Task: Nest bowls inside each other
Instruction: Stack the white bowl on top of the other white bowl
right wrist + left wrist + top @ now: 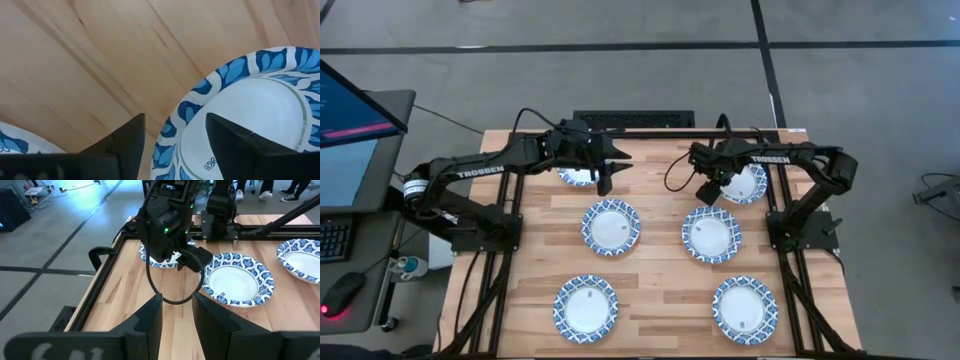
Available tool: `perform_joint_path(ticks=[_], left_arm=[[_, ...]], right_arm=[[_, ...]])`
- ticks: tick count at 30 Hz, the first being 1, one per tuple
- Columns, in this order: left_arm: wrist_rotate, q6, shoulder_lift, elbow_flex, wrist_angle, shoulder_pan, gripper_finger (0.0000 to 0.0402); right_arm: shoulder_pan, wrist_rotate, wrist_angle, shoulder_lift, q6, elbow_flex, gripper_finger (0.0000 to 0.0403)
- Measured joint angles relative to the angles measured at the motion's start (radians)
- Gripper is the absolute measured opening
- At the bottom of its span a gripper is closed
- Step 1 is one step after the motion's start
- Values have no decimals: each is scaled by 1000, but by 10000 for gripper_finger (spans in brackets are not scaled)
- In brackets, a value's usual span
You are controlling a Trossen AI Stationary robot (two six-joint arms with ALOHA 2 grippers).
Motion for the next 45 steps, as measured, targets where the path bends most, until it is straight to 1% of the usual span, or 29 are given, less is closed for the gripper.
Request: perform_joint_path(ticks=[4,10,13,17,21,23,26,29,30,34,36,41,45], left_arm=[[0,0,0,0,0,0,100],[0,0,0,0,0,0,100],[0,0,0,0,0,0,100],[0,0,0,0,0,2,100],[-2,1,0,4,-5,7,100],[-5,1,0,6,-4,10,100],[-5,5,0,6,-4,16,100],[-5,5,0,6,-3,24,100],[-5,5,0,6,-3,27,100],[-5,5,0,6,-3,31,100],[-5,5,0,6,-2,31,100],[-5,4,0,6,-1,31,100],[-4,-6,0,6,0,31,100]], right_arm=[[-6,1,-2,0,7,0,191],[-13,1,-14,18,13,0,112],[-12,-3,4,52,13,0,87],[-16,-13,-3,93,8,0,82],[-10,15,1,108,5,0,83],[-3,35,1,105,6,0,76],[4,61,-3,85,4,0,51],[17,64,-3,57,4,0,15],[23,63,-2,46,5,0,9],[46,58,-3,8,13,-1,13],[60,59,-10,-13,18,-1,7],[113,59,-15,-71,66,1,7],[156,64,-29,-105,78,37,3]])
